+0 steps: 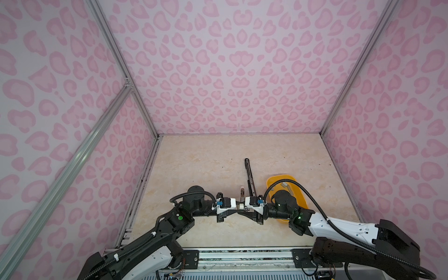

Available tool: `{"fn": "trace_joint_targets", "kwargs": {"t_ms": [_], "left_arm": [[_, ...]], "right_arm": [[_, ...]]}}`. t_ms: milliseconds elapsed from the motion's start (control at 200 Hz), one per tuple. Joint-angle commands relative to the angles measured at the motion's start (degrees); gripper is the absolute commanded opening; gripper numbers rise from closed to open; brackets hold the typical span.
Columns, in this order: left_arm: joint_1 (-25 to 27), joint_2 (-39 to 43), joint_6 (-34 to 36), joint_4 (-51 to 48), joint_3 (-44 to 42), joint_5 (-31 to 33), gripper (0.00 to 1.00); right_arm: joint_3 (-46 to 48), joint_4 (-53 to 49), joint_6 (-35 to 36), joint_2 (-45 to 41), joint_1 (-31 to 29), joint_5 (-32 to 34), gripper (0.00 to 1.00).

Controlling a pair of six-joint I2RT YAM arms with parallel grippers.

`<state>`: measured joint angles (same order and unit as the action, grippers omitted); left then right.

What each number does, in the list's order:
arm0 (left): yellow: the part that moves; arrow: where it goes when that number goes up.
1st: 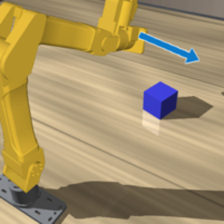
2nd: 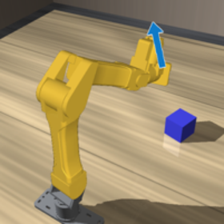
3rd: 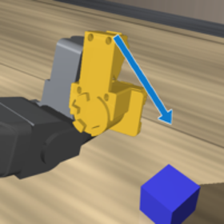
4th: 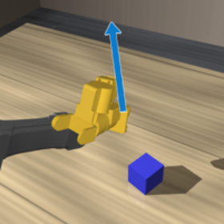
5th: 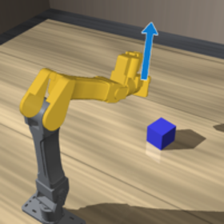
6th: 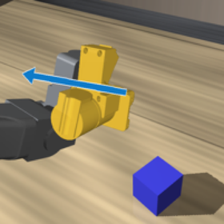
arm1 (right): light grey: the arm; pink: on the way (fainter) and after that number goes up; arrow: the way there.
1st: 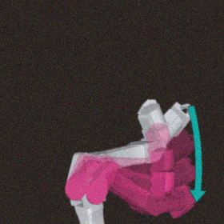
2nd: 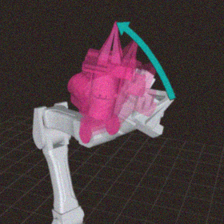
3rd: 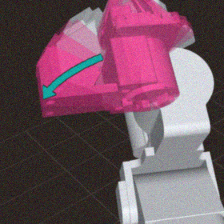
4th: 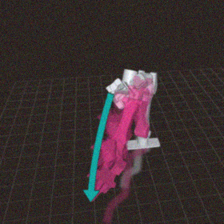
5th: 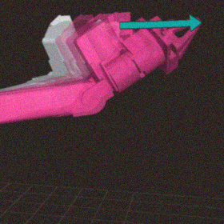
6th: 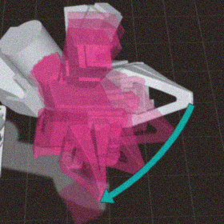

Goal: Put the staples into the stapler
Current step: 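Hold the pusher between both grippers, then open the left gripper and raise it away while the right gripper keeps the pusher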

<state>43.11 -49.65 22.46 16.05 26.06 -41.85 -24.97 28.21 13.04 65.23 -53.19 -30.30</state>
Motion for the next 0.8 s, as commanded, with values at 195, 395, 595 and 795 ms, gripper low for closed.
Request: {"fn": "trace_joint_targets", "kwargs": {"t_ms": [195, 395, 595, 795], "left_arm": [[0.13, 2.65, -6.79, 4.72, -2.01, 17.67, 0.35], [0.11, 4.88, -10.16, 6.34, -3.66, 29.19, 0.47], [0.11, 8.17, -12.94, 7.1, -5.49, 39.83, 0.51], [0.04, 13.87, -14.18, 8.04, -8.33, 47.45, 0.98]], "right_arm": [[-1.55, -1.53, 1.67, 1.33, -0.97, 3.01, 0.08], [-4.21, -3.05, -3.19, 4.14, -1.36, 9.91, 0.0], [-6.12, -4.92, -9.76, 5.69, -1.34, 19.4, 0.0], [-6.67, -8.2, -18.74, 5.18, 1.06, 32.38, 0.0]]}}
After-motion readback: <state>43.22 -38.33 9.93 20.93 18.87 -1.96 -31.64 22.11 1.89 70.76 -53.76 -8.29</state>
